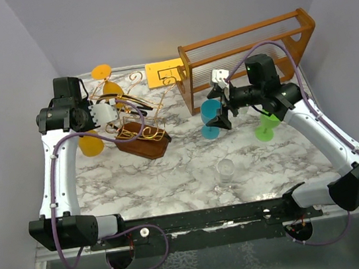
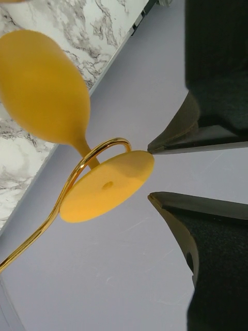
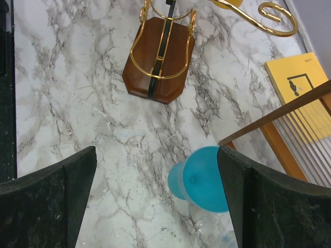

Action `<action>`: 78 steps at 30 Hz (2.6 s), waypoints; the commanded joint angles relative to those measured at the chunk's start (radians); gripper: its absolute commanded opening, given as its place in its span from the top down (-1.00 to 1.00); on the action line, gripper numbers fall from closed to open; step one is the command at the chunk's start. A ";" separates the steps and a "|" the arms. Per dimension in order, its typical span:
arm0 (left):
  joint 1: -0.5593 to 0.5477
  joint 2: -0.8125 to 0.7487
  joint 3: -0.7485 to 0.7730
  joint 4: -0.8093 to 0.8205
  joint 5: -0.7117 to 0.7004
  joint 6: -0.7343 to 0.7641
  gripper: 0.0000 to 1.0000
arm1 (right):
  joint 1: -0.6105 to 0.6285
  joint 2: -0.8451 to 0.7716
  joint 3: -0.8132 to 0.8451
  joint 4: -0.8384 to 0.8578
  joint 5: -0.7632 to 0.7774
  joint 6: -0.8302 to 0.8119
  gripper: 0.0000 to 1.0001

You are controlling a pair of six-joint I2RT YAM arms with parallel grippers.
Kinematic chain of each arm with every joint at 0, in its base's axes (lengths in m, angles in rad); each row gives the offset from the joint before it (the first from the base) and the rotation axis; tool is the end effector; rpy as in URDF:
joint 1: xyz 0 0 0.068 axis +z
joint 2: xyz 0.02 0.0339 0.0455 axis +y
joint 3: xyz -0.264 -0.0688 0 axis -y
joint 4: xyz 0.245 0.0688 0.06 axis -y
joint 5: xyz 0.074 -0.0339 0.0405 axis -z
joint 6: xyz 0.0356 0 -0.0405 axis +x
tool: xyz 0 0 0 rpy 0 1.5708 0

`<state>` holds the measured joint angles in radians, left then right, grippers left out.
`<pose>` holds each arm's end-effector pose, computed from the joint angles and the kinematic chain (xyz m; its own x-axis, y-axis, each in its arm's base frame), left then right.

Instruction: Place the wine glass upside down on the wine glass rack

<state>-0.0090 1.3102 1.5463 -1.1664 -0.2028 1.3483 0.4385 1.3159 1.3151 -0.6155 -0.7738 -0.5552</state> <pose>0.2413 0.0050 0.3969 -0.2857 0.9580 0.0256 0.7574 0.2093 0.6185 0.2426 0.1413 0.3713 -0.0125 -0.4223 -0.9064 -0.9727 0.2152 -0.0869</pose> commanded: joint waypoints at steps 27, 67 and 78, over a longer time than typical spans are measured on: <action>-0.008 0.009 0.304 0.087 0.393 -0.548 -0.73 | 0.000 -0.140 -0.033 -0.091 0.418 -0.003 -0.99; -0.005 0.171 0.426 0.238 0.477 -0.834 -0.98 | -0.153 0.049 0.058 -0.022 0.578 0.252 -0.22; -0.005 0.167 0.389 0.261 0.453 -0.816 -0.98 | -0.093 0.110 0.111 -0.035 0.486 0.219 -0.09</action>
<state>-0.0109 1.4868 1.9461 -0.9138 0.2363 0.5182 0.3084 1.4117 1.4128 -0.6437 -0.2569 -0.3119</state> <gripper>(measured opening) 0.988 0.556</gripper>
